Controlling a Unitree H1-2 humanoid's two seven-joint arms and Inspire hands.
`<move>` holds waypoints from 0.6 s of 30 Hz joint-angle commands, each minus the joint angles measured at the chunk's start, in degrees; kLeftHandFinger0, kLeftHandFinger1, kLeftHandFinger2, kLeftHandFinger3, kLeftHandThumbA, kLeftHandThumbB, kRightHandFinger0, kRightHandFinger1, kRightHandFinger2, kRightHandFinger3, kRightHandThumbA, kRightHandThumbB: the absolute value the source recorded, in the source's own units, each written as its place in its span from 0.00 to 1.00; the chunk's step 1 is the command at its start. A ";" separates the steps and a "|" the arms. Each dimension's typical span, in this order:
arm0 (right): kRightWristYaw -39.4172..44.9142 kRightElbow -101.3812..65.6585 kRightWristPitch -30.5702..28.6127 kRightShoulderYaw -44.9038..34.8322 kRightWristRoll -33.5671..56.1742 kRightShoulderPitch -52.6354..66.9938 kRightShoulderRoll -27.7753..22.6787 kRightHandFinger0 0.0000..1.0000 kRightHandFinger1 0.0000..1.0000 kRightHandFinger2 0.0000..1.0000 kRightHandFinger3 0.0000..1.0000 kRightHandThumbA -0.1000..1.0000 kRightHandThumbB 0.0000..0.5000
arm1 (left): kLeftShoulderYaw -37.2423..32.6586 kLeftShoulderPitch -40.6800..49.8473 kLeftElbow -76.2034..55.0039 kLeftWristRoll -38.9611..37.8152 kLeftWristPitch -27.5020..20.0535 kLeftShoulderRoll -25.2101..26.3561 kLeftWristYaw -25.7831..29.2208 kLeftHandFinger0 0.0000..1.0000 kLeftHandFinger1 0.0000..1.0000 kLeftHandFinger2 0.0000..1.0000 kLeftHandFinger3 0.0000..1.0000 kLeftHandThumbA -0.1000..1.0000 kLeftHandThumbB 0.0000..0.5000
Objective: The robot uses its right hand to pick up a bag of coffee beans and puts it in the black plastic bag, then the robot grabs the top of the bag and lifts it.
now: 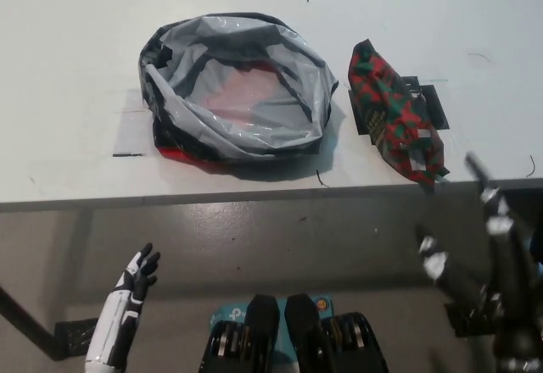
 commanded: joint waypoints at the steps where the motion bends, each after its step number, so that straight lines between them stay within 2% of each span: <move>1: 5.29 -6.46 14.60 -2.48 -5.16 -10.01 -2.18 1.00 1.00 1.00 1.00 0.64 0.62 | -1.64 -1.36 -1.75 0.36 -2.81 1.50 -2.64 1.00 1.00 1.00 1.00 1.00 0.49; 3: 6.26 -5.34 18.05 -3.31 -6.08 -14.05 -3.59 1.00 1.00 1.00 1.00 0.65 0.61 | -2.11 -1.97 -1.14 0.32 -2.73 1.58 -3.03 1.00 1.00 1.00 1.00 1.00 0.54; 6: 6.70 -3.11 20.99 -3.47 -8.50 -17.78 -4.90 1.00 1.00 1.00 1.00 0.69 0.57 | -2.27 -2.49 -0.86 -0.01 -2.40 1.55 -3.37 1.00 1.00 1.00 1.00 1.00 0.56; 7: 7.53 -1.70 22.88 -3.19 -10.12 -19.76 -5.64 1.00 1.00 1.00 1.00 0.76 0.55 | -2.31 -2.48 -0.94 0.17 -2.18 1.61 -3.38 1.00 1.00 1.00 1.00 1.00 0.54; 9: 8.11 -0.21 24.50 -2.80 -11.42 -21.68 -6.42 1.00 1.00 1.00 1.00 0.81 0.56 | -2.34 -2.35 -1.07 0.15 -2.15 1.56 -3.44 1.00 1.00 1.00 1.00 1.00 0.52; 10: 9.59 1.02 26.71 -2.19 -12.69 -23.96 -7.20 1.00 1.00 1.00 1.00 0.91 0.66 | -2.31 -2.22 -1.31 0.16 -1.78 1.43 -3.36 1.00 1.00 1.00 1.00 1.00 0.51; 11: 11.21 1.79 29.03 -1.49 -13.60 -25.81 -7.96 1.00 1.00 1.00 1.00 0.95 0.67 | -2.30 -2.00 -1.57 0.33 -1.40 1.25 -3.18 1.00 1.00 1.00 1.00 1.00 0.51; 12: 13.39 2.01 31.85 -0.71 -14.54 -27.58 -8.56 1.00 1.00 1.00 1.00 0.99 0.73 | -2.31 -1.99 -1.57 0.40 -1.33 1.15 -3.06 1.00 1.00 1.00 1.00 1.00 0.51; 13: 18.32 2.72 36.84 1.17 -16.66 -31.19 -9.95 1.00 1.00 1.00 1.00 1.00 0.81 | -2.33 -2.19 -1.66 0.53 -1.19 1.26 -3.10 1.00 1.00 1.00 1.00 1.00 0.50; 14: 20.12 3.01 38.75 1.90 -17.14 -32.50 -10.44 1.00 1.00 1.00 1.00 1.00 0.81 | -2.37 -2.25 -1.63 0.56 -1.28 1.36 -3.16 1.00 1.00 1.00 1.00 1.00 0.50; 17: 25.67 7.20 41.85 2.56 -19.11 -37.34 -9.17 1.00 1.00 1.00 1.00 1.00 0.91 | -2.52 -2.21 -1.08 0.99 -2.46 1.71 -3.24 1.00 1.00 1.00 1.00 1.00 0.50; 18: 27.69 9.20 41.85 2.38 -21.25 -38.74 -8.35 1.00 1.00 1.00 1.00 1.00 0.91 | -2.54 -1.94 -1.27 0.89 -2.35 1.65 -3.30 1.00 1.00 1.00 1.00 1.00 0.49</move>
